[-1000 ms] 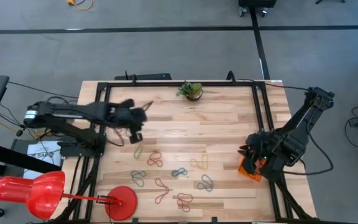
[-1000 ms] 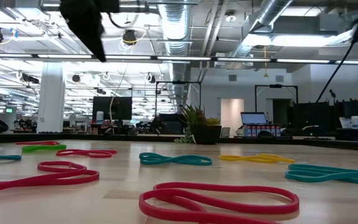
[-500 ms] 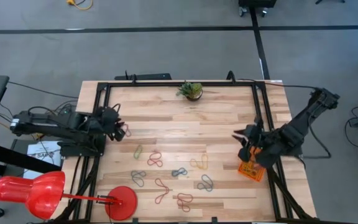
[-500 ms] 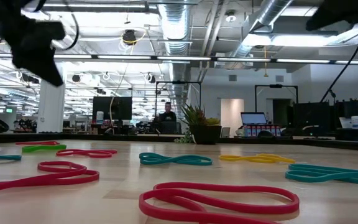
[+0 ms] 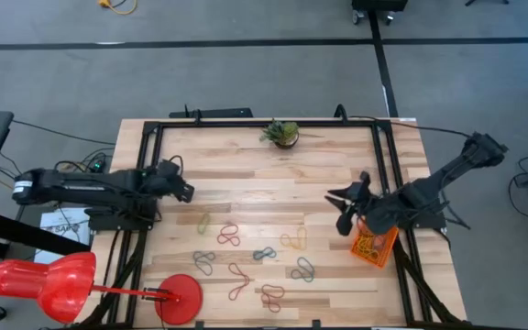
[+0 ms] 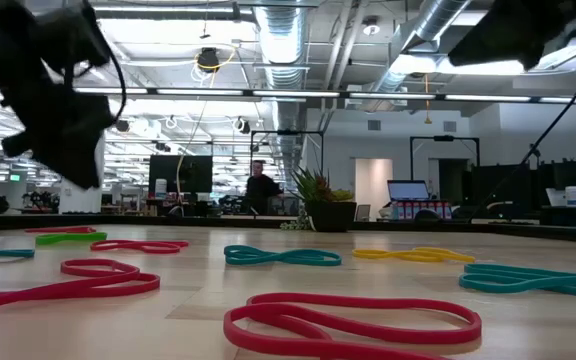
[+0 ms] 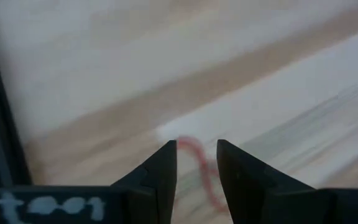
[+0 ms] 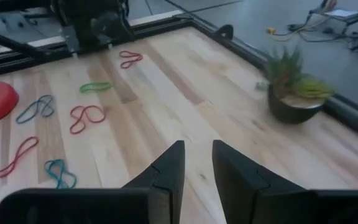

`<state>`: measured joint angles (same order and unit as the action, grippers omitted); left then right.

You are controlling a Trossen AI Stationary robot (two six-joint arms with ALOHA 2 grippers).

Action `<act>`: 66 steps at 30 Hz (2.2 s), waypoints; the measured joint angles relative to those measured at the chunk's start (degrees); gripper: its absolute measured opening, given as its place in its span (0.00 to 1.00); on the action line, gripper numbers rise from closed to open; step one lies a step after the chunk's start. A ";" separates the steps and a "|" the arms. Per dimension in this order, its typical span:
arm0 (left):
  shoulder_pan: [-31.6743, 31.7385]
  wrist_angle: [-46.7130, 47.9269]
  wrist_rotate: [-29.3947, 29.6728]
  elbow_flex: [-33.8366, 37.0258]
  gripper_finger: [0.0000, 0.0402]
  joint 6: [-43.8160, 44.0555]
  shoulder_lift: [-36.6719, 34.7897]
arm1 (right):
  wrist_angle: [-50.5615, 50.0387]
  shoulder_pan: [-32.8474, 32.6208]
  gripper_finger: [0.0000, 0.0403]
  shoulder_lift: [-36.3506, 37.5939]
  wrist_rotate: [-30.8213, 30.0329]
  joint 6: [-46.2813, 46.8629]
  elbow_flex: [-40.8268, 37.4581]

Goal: Pick and place rubber bands into bin
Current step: Put the red rubber band into the orange basket

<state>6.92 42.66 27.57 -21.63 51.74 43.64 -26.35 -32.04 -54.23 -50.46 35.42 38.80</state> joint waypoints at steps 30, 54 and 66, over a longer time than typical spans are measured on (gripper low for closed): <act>1.02 -19.13 0.00 0.70 0.09 -3.05 27.80 | 34.36 18.67 0.19 -14.29 11.15 -17.90 -7.16; -1.71 -72.05 -38.28 -7.95 0.00 -27.79 27.91 | 82.00 28.77 0.19 -41.84 39.17 -31.38 -4.41; -3.49 -67.40 -38.81 -8.15 0.00 -27.81 27.89 | 80.25 28.81 0.19 -54.02 50.71 -31.38 8.91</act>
<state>3.43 -24.75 -11.25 -29.78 23.92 71.53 53.90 -3.22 -108.25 0.25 4.04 47.71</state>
